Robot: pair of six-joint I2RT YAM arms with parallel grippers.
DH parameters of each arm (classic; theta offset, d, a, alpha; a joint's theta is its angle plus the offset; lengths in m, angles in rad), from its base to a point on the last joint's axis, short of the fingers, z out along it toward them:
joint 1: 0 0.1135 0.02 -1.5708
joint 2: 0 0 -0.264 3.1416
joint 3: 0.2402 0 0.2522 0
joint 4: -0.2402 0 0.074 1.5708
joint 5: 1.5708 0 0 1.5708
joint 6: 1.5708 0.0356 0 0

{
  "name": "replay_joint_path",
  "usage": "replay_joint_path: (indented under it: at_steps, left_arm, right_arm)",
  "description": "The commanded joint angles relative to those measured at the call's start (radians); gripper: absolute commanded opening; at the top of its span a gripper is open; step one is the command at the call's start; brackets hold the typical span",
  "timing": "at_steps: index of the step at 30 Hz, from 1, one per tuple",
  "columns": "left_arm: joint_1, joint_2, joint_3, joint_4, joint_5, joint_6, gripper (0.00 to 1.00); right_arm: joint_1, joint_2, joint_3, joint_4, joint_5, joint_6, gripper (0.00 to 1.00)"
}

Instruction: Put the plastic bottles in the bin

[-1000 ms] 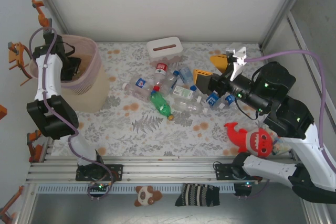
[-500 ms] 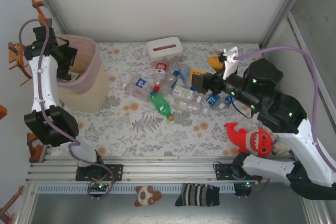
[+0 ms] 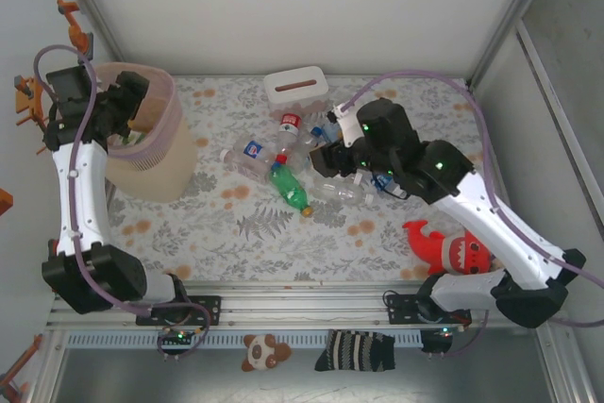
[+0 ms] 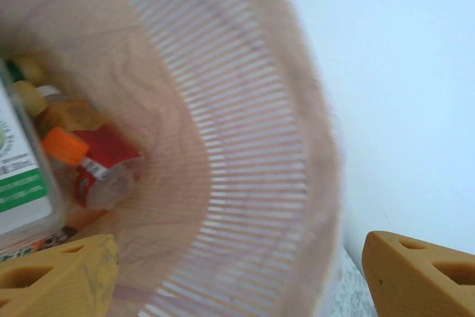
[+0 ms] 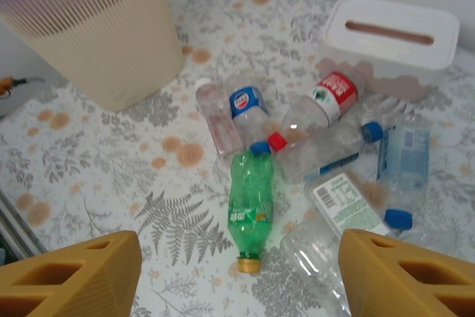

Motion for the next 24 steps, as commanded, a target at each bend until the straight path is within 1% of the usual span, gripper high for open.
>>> replay_joint_path:
  at_steps: [1, 6, 10, 12, 16, 21, 24]
  left_arm:
    - [0.008, -0.062, -0.038, 0.15, 0.145, 0.117, 0.85]
    - [0.009, -0.136, -0.116, 0.3, 0.286, 0.116, 0.83]
    - [0.01, -0.196, -0.184, 0.442, 0.391, 0.103, 0.83]
    - [0.01, -0.224, -0.204, 0.476, 0.411, 0.101, 0.83]
    - [0.01, -0.274, -0.23, 0.489, 0.42, 0.101, 0.83]
    - [0.008, -0.31, -0.237, 0.464, 0.433, 0.119, 0.83]
    - [0.008, -0.324, -0.239, 0.447, 0.43, 0.129, 0.83]
  right_arm:
    - [0.0, 0.047, -0.059, -0.015, -0.007, 0.027, 0.66]
    - [0.002, 0.13, -0.155, 0.043, -0.04, 0.07, 0.6]
    - [0.002, 0.198, -0.225, 0.093, -0.036, 0.084, 0.57]
    - [0.003, 0.234, -0.249, 0.12, -0.044, 0.089, 0.57]
    - [0.015, 0.324, -0.275, 0.173, -0.065, 0.093, 0.55]
    - [0.027, 0.442, -0.267, 0.204, -0.071, 0.085, 0.54]
    - [0.033, 0.5, -0.256, 0.199, -0.046, 0.085, 0.54]
